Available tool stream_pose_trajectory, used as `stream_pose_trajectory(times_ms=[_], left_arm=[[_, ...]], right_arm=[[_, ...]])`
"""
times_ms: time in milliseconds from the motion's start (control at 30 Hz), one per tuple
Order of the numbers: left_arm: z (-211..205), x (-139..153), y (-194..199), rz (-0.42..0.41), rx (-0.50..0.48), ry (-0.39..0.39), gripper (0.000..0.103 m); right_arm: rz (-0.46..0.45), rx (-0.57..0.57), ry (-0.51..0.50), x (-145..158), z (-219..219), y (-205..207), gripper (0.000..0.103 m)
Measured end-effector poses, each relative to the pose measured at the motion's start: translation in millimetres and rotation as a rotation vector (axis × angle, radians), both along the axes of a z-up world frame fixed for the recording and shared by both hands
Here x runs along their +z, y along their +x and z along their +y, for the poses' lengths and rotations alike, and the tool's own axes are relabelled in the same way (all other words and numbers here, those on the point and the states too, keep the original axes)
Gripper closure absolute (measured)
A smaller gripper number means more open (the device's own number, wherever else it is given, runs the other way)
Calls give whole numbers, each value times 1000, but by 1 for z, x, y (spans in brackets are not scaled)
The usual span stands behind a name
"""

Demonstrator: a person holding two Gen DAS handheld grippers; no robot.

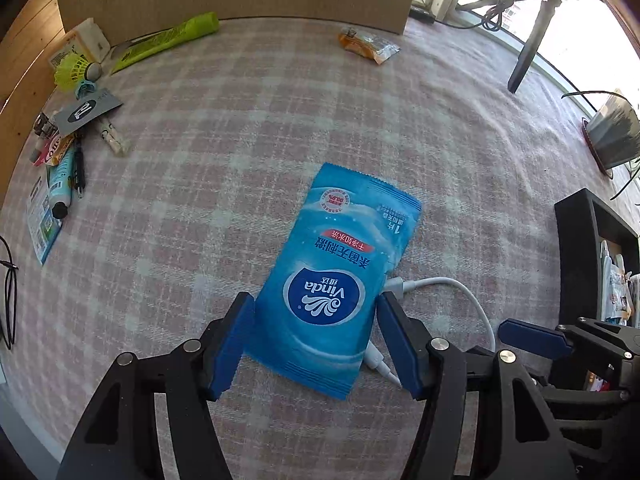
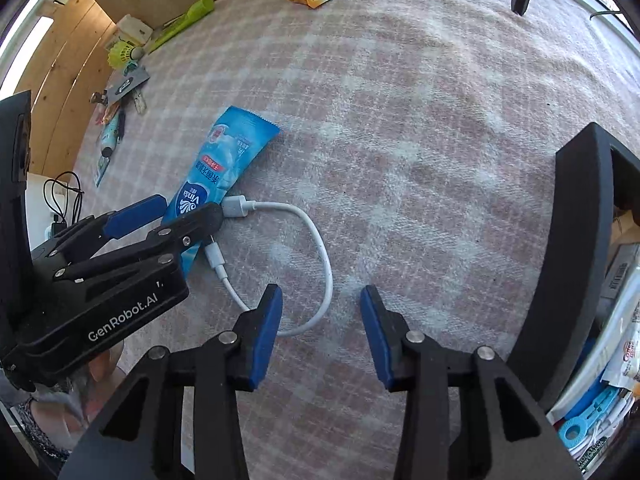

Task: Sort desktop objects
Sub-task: 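Grasp the white USB cable with the right tool while the left approaches the blue Vinda packet, then grasp the blue Vinda wipes packet with the left tool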

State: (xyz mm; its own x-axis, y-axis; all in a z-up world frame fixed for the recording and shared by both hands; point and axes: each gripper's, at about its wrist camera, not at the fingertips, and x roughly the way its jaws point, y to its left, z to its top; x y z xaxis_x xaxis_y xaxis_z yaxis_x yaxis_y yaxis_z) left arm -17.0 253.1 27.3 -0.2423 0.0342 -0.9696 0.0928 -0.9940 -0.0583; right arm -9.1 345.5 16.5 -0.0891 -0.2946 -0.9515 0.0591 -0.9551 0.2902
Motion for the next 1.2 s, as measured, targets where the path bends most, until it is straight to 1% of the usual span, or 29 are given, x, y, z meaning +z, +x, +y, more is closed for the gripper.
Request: stream_pose_trajectory(times_ms=[33, 67, 167, 200, 267, 400, 467, 533, 600, 767, 800, 867, 967, 1000, 1100, 1133, 1200], left_arm=[[-5, 0, 0, 0, 9, 1, 42], [-9, -1, 1, 1, 20, 5, 42], [-23, -4, 2, -4, 52, 4, 44], [-27, -5, 2, -6, 57, 5, 43], [-31, -5, 2, 2, 51, -1, 41], [-25, -7, -1, 6, 7, -41, 40], [-25, -8, -3, 8, 1, -32, 37], [-24, -8, -6, 15, -16, -38, 33], [-18, -10, -15, 17, -33, -46, 33], [-21, -9, -29, 2, -17, -7, 32], [-20, -9, -31, -5, -32, -14, 31], [-13, -10, -35, -21, -87, -54, 29], [5, -8, -40, -16, -213, -146, 28], [16, -9, -51, -18, -258, -170, 28], [36, -10, -64, -17, -356, -221, 24], [38, -11, -67, -18, -375, -229, 20], [38, -12, -73, -32, -383, -203, 20]], right_arm=[[12, 12, 16, 0, -3, -1, 66], [19, 28, 34, 0, -6, -1, 71], [47, 80, 96, 1, -15, -3, 79], [52, 94, 111, 1, -17, -4, 80], [59, 121, 141, 0, -19, -4, 87], [75, 181, 202, 0, -29, -4, 92], [85, 209, 233, -1, -34, -3, 96], [94, 219, 243, -1, -35, -4, 98], [108, 212, 256, 1, -32, -7, 98], [116, 205, 262, 4, -24, -9, 98], [118, 210, 273, 4, -24, -9, 98], [112, 209, 272, 3, -21, -11, 98], [106, 202, 259, 5, -16, -14, 98], [104, 199, 253, 5, -14, -15, 98], [96, 196, 248, 4, -10, -16, 98], [91, 193, 245, 2, -9, -16, 98], [83, 185, 235, -1, -7, -16, 98]])
